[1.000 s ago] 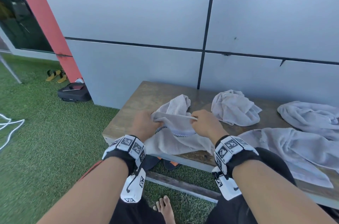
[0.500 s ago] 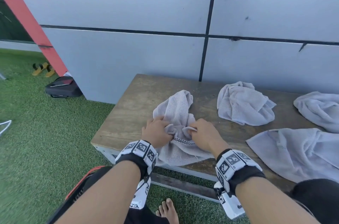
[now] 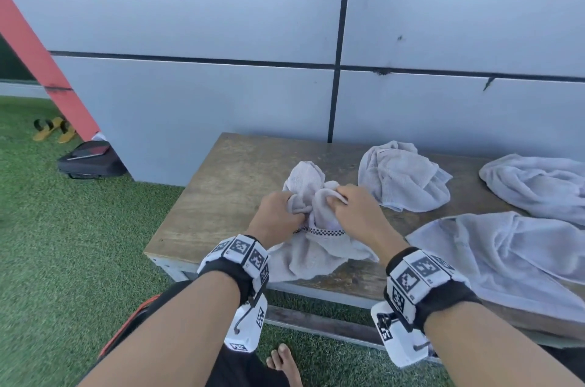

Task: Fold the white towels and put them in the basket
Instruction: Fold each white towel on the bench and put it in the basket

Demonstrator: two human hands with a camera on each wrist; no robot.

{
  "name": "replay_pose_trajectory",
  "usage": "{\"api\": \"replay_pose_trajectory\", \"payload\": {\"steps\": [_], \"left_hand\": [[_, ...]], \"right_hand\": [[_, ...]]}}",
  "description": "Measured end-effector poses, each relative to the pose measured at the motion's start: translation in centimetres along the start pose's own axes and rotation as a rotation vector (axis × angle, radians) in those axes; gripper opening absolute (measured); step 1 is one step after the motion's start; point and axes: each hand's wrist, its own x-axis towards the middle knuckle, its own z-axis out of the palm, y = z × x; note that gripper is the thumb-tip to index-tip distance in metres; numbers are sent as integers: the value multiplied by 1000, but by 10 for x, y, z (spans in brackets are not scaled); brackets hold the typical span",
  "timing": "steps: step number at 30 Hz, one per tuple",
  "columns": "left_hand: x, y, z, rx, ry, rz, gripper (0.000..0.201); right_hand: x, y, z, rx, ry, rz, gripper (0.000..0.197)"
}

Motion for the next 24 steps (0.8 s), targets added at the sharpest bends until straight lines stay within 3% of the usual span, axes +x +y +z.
{"api": "replay_pose_trajectory", "payload": {"steps": [4, 7, 9, 14, 18, 21, 24], "left_hand": [[-6, 33, -22, 20, 86, 72, 34], [-17, 63, -40, 18, 169, 154, 25], [-26, 75, -48, -20, 171, 191, 15], [-39, 38, -28, 101, 46, 49, 28], [-46, 4, 2, 159, -104, -18, 42], [-52, -4, 15, 346, -252, 1, 34], [-54, -4, 22, 391, -320, -33, 27]], "right_hand": [[-12, -7, -30, -33, 158, -35, 39], [-19, -11, -50, 86, 307, -32, 36], [-22, -11, -60, 144, 320, -22, 33], [-36, 12, -53, -139, -20, 51, 32], [-50, 37, -33, -355, -11, -2, 44], [-60, 41, -21, -405, -137, -11, 43], [-65, 46, -10, -381, -253, -4, 31]]}}
